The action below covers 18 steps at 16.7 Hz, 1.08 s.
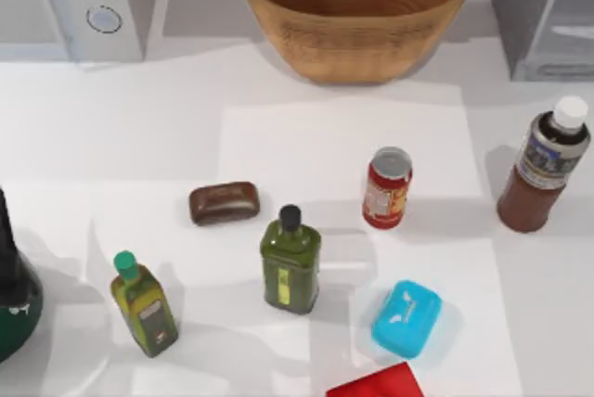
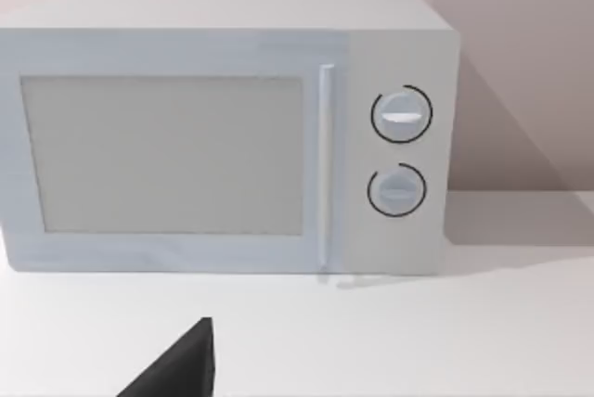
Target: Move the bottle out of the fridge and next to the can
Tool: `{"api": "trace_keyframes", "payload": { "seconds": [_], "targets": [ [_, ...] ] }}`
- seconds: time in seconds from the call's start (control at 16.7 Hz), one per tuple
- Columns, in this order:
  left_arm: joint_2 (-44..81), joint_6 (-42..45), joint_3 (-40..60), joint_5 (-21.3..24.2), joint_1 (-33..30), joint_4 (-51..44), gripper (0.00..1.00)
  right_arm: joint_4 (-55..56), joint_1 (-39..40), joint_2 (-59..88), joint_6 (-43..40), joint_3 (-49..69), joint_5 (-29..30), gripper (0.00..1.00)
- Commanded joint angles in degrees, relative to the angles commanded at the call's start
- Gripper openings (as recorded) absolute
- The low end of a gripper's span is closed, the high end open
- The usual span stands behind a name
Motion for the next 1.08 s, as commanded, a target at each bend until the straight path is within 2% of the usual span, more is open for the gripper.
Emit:
{"api": "trace_keyframes", "payload": {
  "seconds": [0.24, 0.48, 0.66, 1.08],
  "targets": [
    [0.0, 0.0, 0.0, 0.0, 0.0, 0.0, 1.00, -0.8, -3.5, 3.6, -3.6, 2.1, -2.1, 1.00],
    [0.0, 0.0, 0.0, 0.0, 0.0, 0.0, 1.00, -3.7, -16.6, 16.9, -16.9, 8.7, -9.5, 1.00],
    [0.0, 0.0, 0.0, 0.0, 0.0, 0.0, 1.00, -5.9, -31.4, 32.9, -33.1, 14.7, -17.2, 1.00],
    [0.0, 0.0, 0.0, 0.0, 0.0, 0.0, 1.00, -7.2, -70.5, 79.0, -78.8, 28.5, -36.6, 1.00]
  ]
}}
